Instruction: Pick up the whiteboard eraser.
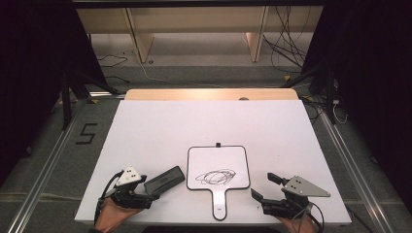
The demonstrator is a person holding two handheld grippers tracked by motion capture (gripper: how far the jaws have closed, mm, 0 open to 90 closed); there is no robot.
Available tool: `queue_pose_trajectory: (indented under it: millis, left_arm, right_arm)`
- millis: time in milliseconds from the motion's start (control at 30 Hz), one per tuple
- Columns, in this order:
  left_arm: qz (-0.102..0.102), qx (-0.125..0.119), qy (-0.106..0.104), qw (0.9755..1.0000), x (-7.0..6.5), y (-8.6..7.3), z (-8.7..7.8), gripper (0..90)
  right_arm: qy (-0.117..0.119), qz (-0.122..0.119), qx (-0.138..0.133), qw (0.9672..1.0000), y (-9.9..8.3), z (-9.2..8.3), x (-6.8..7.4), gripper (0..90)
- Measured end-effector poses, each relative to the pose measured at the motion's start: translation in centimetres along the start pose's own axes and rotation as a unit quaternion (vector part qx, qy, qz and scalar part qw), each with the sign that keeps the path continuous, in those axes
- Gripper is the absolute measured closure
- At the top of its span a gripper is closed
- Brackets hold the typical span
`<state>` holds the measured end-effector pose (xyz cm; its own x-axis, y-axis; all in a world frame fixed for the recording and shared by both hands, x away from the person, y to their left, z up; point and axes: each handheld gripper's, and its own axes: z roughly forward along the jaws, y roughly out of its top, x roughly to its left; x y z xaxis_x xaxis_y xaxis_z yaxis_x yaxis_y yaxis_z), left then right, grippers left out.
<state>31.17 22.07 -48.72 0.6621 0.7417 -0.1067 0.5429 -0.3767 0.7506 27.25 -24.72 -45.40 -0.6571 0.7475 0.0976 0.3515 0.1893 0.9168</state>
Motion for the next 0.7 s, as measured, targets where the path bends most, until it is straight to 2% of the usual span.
queue_pose_trajectory:
  millis: [100, 200, 333, 567, 700]
  left_arm:
    - [0.000, 0.006, -0.001, 1.0000, 0.1, -0.1, 0.5, 16.7]
    - [-0.004, -0.002, 0.002, 1.0000, 0.3, -0.2, 0.7, 17.1]
    - [-0.008, -0.001, 0.001, 1.0000, 0.4, -0.2, 0.8, 17.4]
    - [0.003, 0.011, -0.002, 0.9999, 0.0, -0.1, 1.3, 19.7]
    - [0.007, 0.014, 0.000, 0.9999, -0.2, -0.1, 1.6, 24.1]
  right_arm:
    - [0.000, -0.001, 0.001, 1.0000, 0.0, 0.0, 0.0, 19.8]
    - [0.001, 0.001, 0.002, 1.0000, 0.0, 0.0, 0.0, 19.9]
    - [0.001, 0.001, 0.003, 1.0000, 0.0, 0.0, 0.0, 20.0]
    - [0.003, 0.001, 0.004, 1.0000, 0.0, 0.1, 0.0, 20.1]
    - [0.003, 0.001, 0.007, 1.0000, 0.0, 0.1, 0.0, 20.3]
